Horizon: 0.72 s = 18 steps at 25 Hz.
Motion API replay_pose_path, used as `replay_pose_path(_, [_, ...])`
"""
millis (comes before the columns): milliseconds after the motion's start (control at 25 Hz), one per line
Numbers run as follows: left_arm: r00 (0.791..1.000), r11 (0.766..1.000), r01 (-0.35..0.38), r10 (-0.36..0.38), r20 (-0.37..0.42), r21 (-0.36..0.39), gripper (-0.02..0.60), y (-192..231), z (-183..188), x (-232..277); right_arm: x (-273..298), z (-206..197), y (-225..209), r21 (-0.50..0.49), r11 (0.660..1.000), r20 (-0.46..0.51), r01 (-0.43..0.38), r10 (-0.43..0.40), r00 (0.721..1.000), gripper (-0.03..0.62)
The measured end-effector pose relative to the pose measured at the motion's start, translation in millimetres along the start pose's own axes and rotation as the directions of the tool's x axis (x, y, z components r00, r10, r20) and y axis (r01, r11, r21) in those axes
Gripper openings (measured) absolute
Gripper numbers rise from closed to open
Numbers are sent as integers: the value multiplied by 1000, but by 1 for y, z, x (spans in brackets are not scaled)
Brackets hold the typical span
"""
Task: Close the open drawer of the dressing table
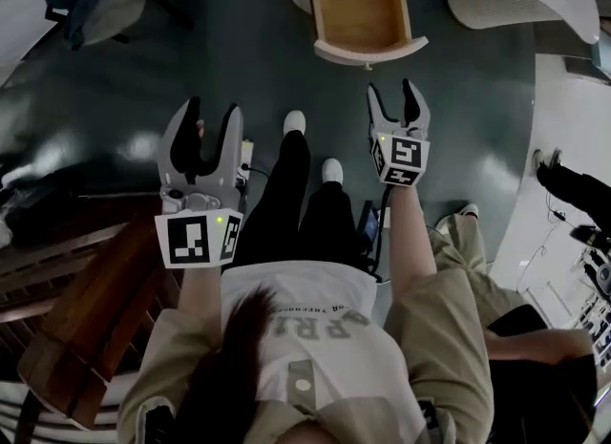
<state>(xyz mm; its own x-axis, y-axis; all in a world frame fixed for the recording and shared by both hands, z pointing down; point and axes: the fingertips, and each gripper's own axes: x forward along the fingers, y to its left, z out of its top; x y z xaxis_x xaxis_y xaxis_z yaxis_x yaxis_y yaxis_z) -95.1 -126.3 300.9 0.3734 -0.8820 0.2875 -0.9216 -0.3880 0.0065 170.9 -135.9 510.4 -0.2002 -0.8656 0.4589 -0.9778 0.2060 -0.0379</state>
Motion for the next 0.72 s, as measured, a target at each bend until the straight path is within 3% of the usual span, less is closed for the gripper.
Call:
replay_pose_path(360, [999, 1000, 25, -25, -48, 2, 219, -2, -50, 46, 62, -78, -6, -27, 1000, -93, 4, -6, 996, 282])
replay_pose_path(720, [995, 1000, 17, -18, -100, -14, 219, 4, -84, 64, 96, -120, -12, -13, 1000, -159, 21, -23, 987, 247])
